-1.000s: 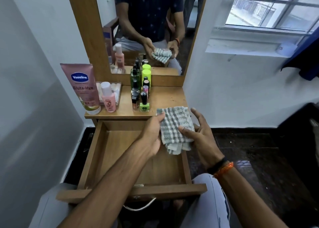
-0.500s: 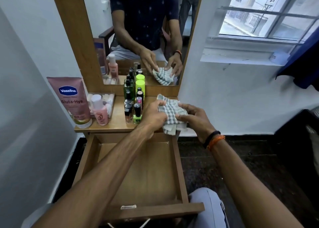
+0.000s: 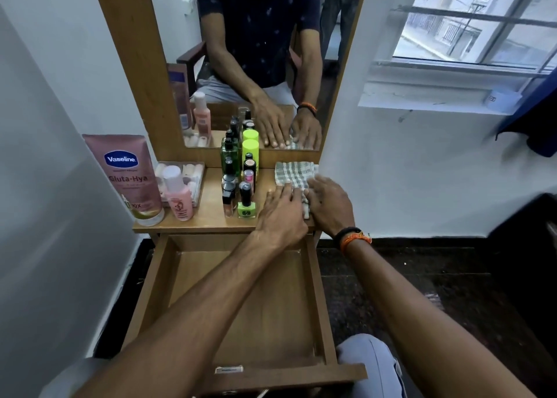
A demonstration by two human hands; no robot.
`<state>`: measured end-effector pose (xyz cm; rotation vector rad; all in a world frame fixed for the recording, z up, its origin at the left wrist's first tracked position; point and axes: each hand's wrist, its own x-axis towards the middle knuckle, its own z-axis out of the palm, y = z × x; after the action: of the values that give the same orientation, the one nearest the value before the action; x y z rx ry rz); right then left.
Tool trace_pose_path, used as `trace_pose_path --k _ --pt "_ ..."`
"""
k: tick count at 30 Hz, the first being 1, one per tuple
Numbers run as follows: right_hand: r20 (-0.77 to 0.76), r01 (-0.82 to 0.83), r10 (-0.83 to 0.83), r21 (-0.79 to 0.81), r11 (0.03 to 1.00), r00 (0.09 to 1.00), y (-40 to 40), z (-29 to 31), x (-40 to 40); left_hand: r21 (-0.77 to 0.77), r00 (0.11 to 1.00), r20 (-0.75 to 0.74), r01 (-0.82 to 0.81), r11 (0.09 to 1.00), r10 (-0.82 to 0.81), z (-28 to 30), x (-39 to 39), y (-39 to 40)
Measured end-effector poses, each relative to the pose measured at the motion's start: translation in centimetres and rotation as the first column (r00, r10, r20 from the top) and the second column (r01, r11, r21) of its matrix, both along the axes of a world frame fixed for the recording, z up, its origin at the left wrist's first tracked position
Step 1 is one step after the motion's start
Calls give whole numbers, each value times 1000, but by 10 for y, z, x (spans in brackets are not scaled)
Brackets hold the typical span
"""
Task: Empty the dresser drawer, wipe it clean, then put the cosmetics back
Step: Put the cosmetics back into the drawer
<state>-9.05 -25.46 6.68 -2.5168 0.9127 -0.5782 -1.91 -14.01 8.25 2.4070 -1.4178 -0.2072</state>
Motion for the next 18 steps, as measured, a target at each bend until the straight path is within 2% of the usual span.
trace_pose_path --k 4,7,9,13,16,18 --pt "-79 -46 44 -19 999 996 4 2 4 57 1000 21 6 998 -7 4 1 3" --pt "-101 -29 19 -99 995 995 9 8 2 -17 999 -32 32 999 -33 9 -6 11" --pt "52 16 -9 -150 989 999 20 12 -2 -154 997 -59 41 987 -51 14 -13 23" --pt "321 101 -42 -168 981 946 52 17 -7 -449 995 71 -30 893 69 19 -23 56" --pt "419 26 9 -77 997 908 72 22 -5 -536 982 -8 -163 828 187 18 -22 81" --pt "445 -37 71 -83 996 893 83 25 -2 -536 964 -73 -256 805 258 15 -15 97"
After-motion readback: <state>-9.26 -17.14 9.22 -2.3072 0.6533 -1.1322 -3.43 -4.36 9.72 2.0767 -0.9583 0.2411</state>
